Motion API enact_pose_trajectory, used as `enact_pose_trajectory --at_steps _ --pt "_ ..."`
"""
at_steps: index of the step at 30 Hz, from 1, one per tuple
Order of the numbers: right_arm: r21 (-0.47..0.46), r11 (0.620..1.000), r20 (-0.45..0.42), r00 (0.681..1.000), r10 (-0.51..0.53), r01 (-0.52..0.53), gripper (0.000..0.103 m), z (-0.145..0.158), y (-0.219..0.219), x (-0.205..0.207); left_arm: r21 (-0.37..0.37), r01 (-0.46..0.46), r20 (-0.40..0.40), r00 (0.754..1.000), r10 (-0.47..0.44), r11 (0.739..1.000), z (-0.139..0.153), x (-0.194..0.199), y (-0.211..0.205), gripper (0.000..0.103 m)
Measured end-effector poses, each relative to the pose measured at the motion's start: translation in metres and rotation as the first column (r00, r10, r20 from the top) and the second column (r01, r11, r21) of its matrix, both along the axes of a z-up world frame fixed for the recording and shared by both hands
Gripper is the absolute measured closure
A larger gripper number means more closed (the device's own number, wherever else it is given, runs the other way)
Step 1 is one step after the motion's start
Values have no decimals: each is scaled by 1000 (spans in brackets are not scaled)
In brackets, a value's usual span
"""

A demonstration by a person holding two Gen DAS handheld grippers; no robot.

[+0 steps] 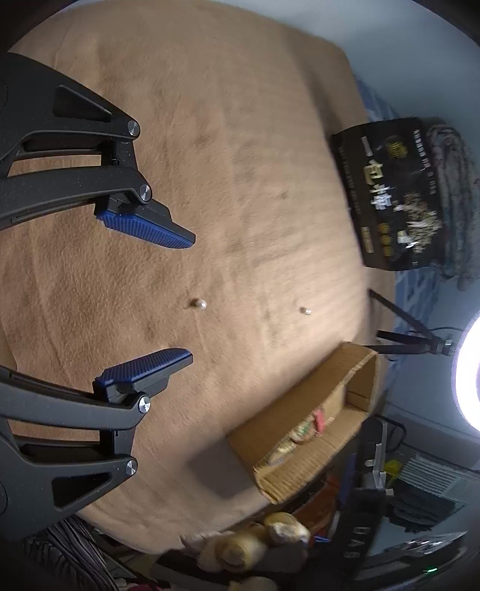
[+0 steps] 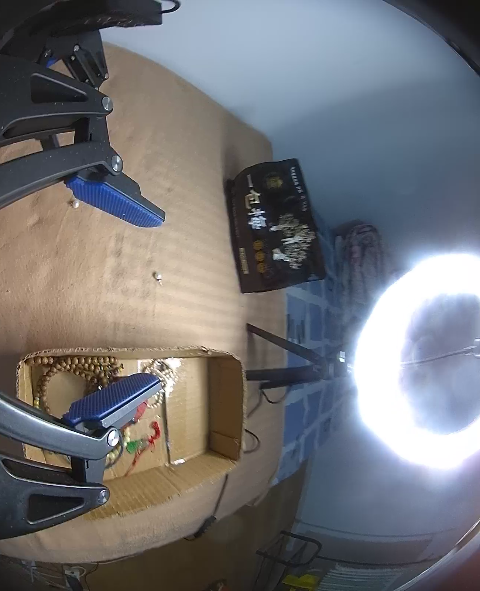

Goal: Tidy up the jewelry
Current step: 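Withdraw both grippers from the box and move left gripper toward the loose pearl bead, then close left gripper on the small white pearl bead on the blanket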

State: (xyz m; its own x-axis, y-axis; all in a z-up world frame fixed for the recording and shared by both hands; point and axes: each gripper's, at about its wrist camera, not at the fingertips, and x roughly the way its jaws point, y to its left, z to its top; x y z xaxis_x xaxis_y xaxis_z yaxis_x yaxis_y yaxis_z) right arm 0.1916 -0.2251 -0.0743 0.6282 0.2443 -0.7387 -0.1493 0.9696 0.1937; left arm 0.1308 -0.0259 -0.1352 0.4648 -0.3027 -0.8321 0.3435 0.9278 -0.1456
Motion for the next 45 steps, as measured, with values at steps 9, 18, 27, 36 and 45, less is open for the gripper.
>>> enact_pose_trajectory --at_steps 9,18,27,36,45 --pt "68 995 -165 983 81 -71 53 -38 30 40 -4 18 -96 995 -18 1000 -38 18 -4 61" --pt "30 998 -253 966 55 -49 67 -79 51 67 -1 31 -92 995 -31 1000 -56 27 -7 61" --pt "46 997 -272 960 67 -57 72 -92 61 84 -66 18 -90 996 -24 998 -60 38 -4 69" --pt "-21 998 -270 962 46 -53 77 -105 71 95 -57 44 -78 996 -48 997 -59 36 -13 74" --pt "-57 997 -283 958 37 -55 81 -120 77 100 9 76 -40 996 -75 997 -62 35 -26 78"
